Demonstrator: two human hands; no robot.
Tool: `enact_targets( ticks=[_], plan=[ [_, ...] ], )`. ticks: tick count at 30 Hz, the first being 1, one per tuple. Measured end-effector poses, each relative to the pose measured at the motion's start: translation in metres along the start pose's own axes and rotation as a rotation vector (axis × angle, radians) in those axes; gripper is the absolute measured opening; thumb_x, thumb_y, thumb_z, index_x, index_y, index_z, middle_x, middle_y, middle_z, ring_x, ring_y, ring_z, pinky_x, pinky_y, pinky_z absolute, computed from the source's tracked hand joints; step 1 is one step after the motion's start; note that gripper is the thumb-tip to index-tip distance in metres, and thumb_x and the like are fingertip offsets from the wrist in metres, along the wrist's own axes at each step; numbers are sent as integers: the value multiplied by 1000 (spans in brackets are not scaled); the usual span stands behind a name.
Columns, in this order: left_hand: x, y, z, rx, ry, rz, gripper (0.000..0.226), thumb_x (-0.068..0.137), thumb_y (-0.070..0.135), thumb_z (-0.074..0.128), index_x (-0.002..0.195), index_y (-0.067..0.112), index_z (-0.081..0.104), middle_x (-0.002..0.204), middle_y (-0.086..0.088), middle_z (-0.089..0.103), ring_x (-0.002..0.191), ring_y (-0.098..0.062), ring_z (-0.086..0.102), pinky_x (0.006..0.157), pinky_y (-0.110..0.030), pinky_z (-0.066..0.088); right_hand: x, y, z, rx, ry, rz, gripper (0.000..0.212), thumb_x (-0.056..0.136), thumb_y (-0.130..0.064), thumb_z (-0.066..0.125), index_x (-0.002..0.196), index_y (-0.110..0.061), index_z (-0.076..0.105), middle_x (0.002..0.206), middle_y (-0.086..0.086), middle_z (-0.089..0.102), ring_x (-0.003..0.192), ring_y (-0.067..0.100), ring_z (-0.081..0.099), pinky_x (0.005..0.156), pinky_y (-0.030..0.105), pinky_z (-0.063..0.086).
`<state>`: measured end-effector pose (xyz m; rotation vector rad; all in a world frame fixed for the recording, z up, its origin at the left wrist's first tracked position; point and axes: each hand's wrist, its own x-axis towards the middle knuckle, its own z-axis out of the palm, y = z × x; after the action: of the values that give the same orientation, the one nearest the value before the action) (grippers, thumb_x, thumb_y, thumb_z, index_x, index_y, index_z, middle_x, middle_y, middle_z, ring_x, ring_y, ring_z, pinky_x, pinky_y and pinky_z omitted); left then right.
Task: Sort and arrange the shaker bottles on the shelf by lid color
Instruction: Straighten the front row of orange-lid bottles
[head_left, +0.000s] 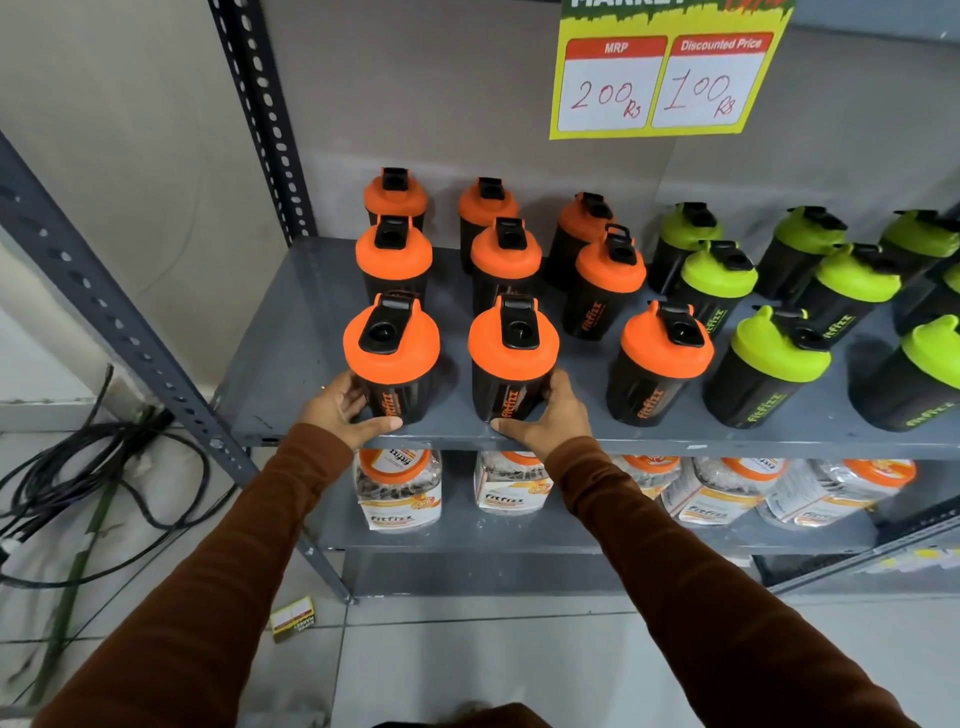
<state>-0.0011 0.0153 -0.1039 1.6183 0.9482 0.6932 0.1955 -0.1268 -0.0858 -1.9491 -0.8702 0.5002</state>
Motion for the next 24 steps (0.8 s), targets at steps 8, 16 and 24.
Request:
enact_targets(
  ticks=[8, 16, 24],
  plan=[
    [-1, 1, 5, 38, -7, 142, 86, 58, -5, 78, 129, 15, 34, 126, 1, 46, 116, -11, 44, 92, -11, 37, -1, 3, -4, 20, -19, -100, 84, 55, -10, 84, 127, -13, 41, 127, 9, 54, 117, 22, 49, 101, 31, 38],
    [-29, -3, 31, -70, 295, 198, 84, 69, -17, 57, 138, 8, 16, 147, -15, 24, 131, -19, 28, 108, -33, 23, -16, 14, -15, 30, 37, -94, 58, 71, 0, 66, 125, -5, 46, 126, 14, 55, 115, 23, 52, 103, 34, 39],
    [-61, -6, 77, 178, 552, 414, 31, 67, 20, 52, 87, -1, 42, 97, -37, 40, 87, -49, 45, 82, -46, 39, -36, 40, -42, 40, 496, -144, 21, 65, -11, 63, 75, -13, 44, 72, 9, 47, 67, 24, 45, 59, 19, 31]
  ],
)
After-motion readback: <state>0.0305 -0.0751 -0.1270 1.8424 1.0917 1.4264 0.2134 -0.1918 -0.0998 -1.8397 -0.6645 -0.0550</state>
